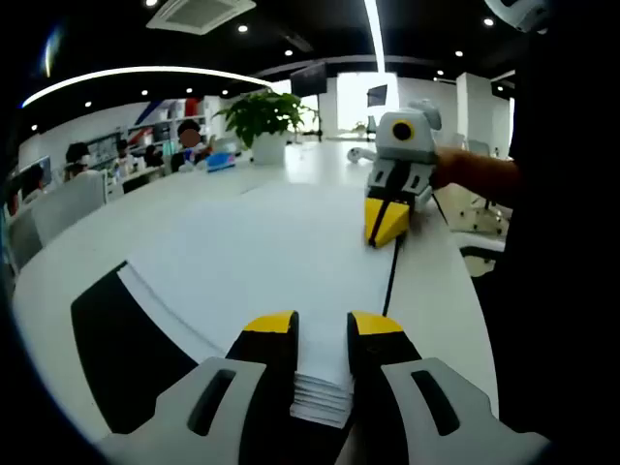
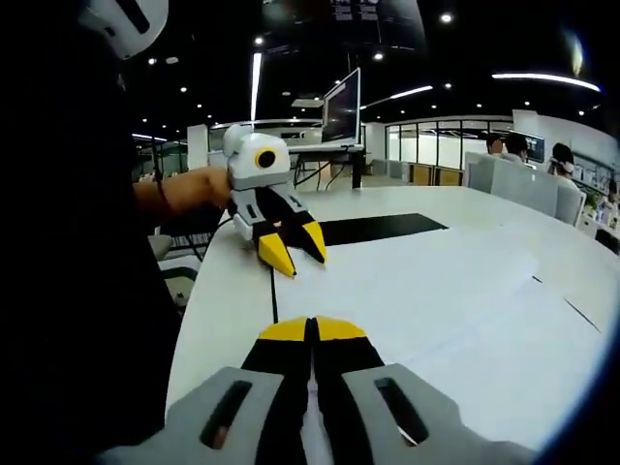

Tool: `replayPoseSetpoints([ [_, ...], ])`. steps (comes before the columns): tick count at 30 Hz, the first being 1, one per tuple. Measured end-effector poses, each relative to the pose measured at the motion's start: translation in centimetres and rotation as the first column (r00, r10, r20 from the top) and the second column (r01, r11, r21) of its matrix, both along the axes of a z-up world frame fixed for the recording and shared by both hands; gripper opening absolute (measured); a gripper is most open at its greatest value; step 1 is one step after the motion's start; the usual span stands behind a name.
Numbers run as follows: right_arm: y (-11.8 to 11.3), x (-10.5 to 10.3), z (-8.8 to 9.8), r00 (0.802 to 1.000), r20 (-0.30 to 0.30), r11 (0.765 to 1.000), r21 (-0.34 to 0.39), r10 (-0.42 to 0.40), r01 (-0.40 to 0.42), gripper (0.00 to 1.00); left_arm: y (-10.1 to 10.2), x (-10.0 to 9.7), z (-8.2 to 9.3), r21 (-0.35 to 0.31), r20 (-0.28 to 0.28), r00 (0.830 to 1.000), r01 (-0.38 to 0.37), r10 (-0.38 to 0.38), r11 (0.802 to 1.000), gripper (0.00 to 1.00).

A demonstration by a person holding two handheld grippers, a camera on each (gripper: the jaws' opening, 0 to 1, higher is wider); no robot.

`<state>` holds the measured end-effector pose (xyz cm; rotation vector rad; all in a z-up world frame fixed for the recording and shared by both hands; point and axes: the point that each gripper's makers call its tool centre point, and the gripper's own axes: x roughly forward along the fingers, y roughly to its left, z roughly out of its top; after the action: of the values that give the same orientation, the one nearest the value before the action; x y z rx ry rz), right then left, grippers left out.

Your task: Flip through the bound document one page at a time

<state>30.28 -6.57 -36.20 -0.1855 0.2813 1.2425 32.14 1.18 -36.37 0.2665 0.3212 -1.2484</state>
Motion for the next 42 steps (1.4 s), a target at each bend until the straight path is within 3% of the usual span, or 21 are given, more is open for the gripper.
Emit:
replayPoseSetpoints([
  [3,-1.2,1.0,1.9,0.998,0.014,0.997,0.045,-0.058,0.058,0.02,1.0,0.3,3.1,-0.088,0.017,1.000,-0.014,0.015,0.996,0.23],
  [8,-3.4,2.1,5.5,0.990,-0.010,0.979,0.145,-0.141,0.141,0.04,3.0,0.7,6.8,-0.145,0.056,0.997,-0.036,0.045,0.989,0.23],
  [13,-6.2,3.1,7.3,0.976,0.002,0.969,0.123,-0.216,0.214,0.09,4.9,1.2,9.4,-0.151,0.094,0.993,-0.056,0.071,0.987,0.25],
  [18,-10.2,4.3,9.8,0.949,0.030,0.944,0.123,-0.313,0.307,0.10,6.5,1.8,11.7,-0.181,0.127,0.987,-0.073,0.096,0.981,0.25],
  [26,-15.5,4.6,12.4,0.908,0.022,0.902,0.135,-0.417,0.411,0.20,9.1,2.7,13.8,-0.237,0.139,0.978,-0.120,0.156,0.964,0.26],
  [32,-17.8,4.3,13.4,0.889,0.007,0.877,0.166,-0.458,0.450,0.21,11.3,3.2,14.8,-0.243,0.154,0.968,-0.156,0.197,0.957,0.27],
  [42,-18.5,4.1,13.7,0.877,-0.004,0.861,0.186,-0.481,0.473,0.21,14.8,4.2,18.0,-0.251,0.183,0.956,-0.181,0.231,0.951,0.27],
])
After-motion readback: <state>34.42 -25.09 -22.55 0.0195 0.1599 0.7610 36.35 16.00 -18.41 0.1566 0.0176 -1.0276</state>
